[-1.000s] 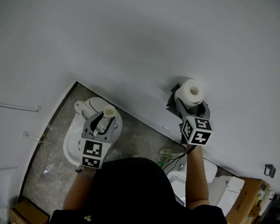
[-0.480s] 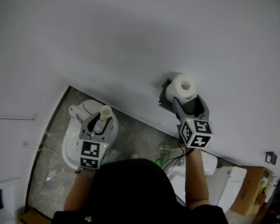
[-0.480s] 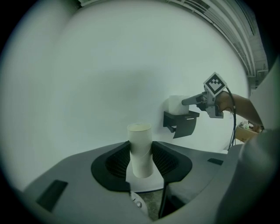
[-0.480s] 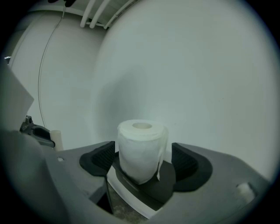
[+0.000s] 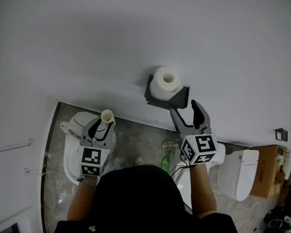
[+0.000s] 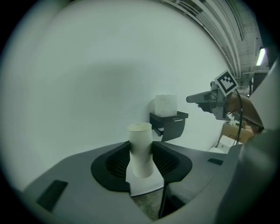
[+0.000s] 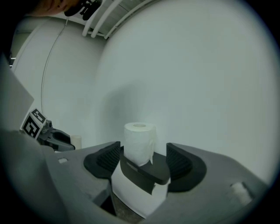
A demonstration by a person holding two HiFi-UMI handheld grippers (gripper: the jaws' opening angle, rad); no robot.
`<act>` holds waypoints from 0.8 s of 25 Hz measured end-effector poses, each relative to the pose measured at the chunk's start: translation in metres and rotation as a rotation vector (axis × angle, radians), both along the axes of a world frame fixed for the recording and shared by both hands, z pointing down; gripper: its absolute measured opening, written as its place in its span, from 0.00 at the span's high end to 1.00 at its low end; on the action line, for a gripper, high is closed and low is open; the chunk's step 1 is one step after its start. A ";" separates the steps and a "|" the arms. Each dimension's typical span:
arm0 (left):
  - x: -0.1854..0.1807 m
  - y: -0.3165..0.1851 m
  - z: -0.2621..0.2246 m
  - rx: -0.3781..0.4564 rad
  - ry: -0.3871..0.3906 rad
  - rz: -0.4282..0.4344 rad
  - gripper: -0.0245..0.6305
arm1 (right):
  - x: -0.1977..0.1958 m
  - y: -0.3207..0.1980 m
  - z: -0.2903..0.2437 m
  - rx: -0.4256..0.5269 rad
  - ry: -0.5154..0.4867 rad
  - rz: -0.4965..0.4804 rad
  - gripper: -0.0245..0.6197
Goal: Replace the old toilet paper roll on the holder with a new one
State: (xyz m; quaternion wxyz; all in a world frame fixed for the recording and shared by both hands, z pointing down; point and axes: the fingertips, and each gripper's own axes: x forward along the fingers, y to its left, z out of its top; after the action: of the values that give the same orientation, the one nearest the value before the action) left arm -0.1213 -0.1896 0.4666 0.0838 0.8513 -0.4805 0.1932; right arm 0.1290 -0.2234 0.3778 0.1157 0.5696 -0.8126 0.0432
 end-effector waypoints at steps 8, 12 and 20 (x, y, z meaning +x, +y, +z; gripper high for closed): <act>0.051 -0.004 -0.003 -0.006 -0.011 0.163 0.70 | 0.033 0.050 0.012 0.002 -0.039 0.104 0.74; 0.072 -0.003 -0.005 -0.006 0.005 0.224 0.70 | 0.044 0.069 0.019 0.010 -0.044 0.162 0.87; 0.103 0.003 -0.005 -0.013 0.026 0.321 0.70 | 0.051 0.095 0.043 -0.051 -0.049 0.194 0.93</act>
State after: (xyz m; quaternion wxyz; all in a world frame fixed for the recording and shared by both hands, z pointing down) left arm -0.0178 -0.1864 0.4616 0.0634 0.9191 -0.3358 0.1960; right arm 0.1800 -0.1284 0.4204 0.1055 0.6412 -0.7548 0.0889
